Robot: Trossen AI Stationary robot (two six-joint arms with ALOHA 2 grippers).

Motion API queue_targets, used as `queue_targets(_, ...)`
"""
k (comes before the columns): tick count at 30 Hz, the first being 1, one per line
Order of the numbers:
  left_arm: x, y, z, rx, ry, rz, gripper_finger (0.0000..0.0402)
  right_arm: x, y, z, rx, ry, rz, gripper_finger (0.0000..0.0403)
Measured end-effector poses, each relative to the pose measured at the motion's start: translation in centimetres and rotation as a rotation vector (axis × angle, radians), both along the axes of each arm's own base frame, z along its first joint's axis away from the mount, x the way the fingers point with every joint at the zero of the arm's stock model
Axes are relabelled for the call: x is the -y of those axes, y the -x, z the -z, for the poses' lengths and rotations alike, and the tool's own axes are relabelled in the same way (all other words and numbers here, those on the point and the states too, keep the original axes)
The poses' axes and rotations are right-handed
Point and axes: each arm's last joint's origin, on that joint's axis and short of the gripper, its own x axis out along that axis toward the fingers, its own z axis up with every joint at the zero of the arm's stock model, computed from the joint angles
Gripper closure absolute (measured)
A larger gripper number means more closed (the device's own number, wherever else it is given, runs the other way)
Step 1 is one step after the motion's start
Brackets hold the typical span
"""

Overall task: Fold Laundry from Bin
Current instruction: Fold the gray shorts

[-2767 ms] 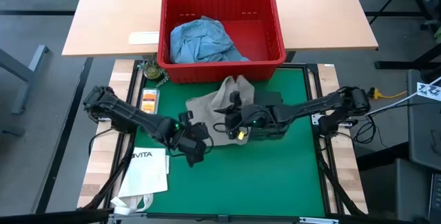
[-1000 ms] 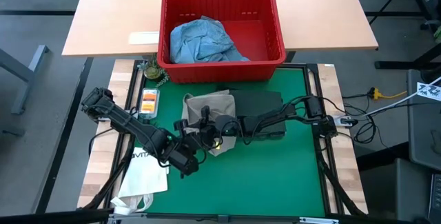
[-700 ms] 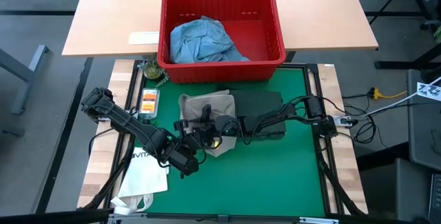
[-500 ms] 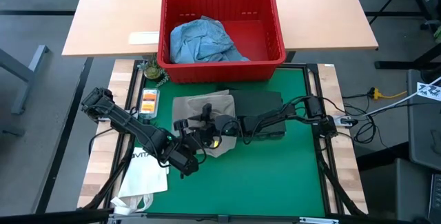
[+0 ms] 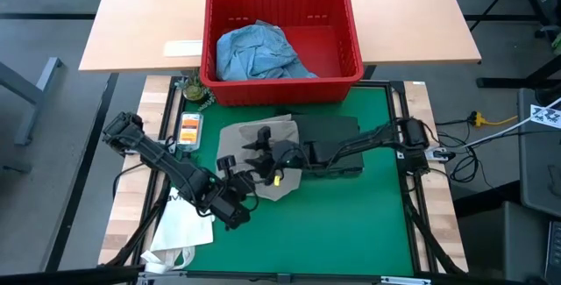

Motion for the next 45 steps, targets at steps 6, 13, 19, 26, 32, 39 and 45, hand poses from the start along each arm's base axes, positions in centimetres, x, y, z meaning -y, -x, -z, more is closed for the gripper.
queue_targets(6,0.3,0.7,0.1,-0.006,-0.03,-0.025,0.037,0.4,2.8,-3.4,-0.133,0.027,0.03,0.0182)
queue_targets(13,-0.4,0.3,0.1,0.009,-0.056,-0.058,0.0333,-0.3,7.0,-7.1,-0.254,0.066,0.04,0.0182)
queue_targets(19,-2.4,-0.9,0.5,-0.005,-0.065,-0.129,0.0258,-2.5,11.3,-9.4,-0.367,0.142,0.039,0.0182)
queue_targets(26,-5.9,-2.1,1.8,-0.071,-0.02,-0.239,0.0228,-4.1,15.2,-9.9,-0.446,0.127,0.011,0.0182)
queue_targets(32,-8.1,-2.6,3.9,-0.144,0.074,-0.29,0.0234,-4.2,16.8,-8.5,-0.492,0.122,0.058,0.0182)
queue_targets(39,-9.4,-2.5,5.7,-0.213,0.166,-0.298,0.0256,-3.9,17.3,-5.8,-0.556,0.119,0.087,0.0182)
queue_targets(45,-8.3,-2.3,5.7,-0.225,0.192,-0.259,0.0382,-3.9,17.6,-3.4,-0.56,0.086,0.115,0.0182)
